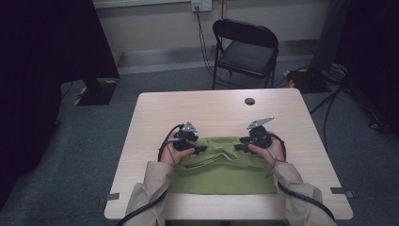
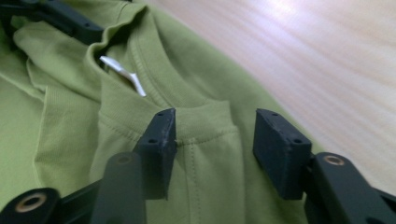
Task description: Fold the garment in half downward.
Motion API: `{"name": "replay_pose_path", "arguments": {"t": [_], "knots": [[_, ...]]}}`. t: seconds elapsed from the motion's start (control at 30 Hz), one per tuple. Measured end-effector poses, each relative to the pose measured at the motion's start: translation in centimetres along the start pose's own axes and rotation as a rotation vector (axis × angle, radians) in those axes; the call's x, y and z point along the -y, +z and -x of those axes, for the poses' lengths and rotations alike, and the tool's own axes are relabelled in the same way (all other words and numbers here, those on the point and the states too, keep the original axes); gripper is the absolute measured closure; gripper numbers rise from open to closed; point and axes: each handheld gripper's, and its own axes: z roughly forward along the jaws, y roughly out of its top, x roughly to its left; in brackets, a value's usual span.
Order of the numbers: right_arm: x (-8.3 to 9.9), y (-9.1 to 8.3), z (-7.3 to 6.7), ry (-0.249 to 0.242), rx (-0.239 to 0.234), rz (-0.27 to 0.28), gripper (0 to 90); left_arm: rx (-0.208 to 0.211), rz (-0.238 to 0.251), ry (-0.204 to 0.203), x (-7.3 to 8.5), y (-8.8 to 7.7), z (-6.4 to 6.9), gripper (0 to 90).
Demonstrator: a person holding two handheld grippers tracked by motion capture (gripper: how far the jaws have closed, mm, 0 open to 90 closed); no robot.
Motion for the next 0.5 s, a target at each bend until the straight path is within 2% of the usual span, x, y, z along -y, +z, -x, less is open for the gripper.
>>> {"name": "replay_pose_path", "arguments": {"t": [0.13, 0.23, 0.37, 0.4, 0.5], "knots": [[0.4, 0.0, 0.1, 0.023, -0.031, -0.009, 57.1, -0.008, -0.022, 0.034, 0.0, 0.1, 0.3, 42.4], [0.6, -0.3, 0.1, 0.019, -0.037, -0.011, 65.8, -0.013, -0.022, 0.030, -0.1, -0.1, 0.4, 47.2], [0.5, -0.7, 0.0, -0.008, -0.028, -0.012, 78.7, -0.032, -0.022, -0.004, -0.2, -0.4, 0.2, 55.9], [0.4, -0.8, -0.1, -0.012, -0.019, -0.008, 80.0, -0.040, -0.025, -0.012, -0.2, -0.5, 0.2, 60.1], [0.2, -1.1, -0.4, -0.040, -0.002, -0.003, 82.3, -0.032, -0.017, -0.029, -0.4, -1.0, 0.2, 69.3]]}}
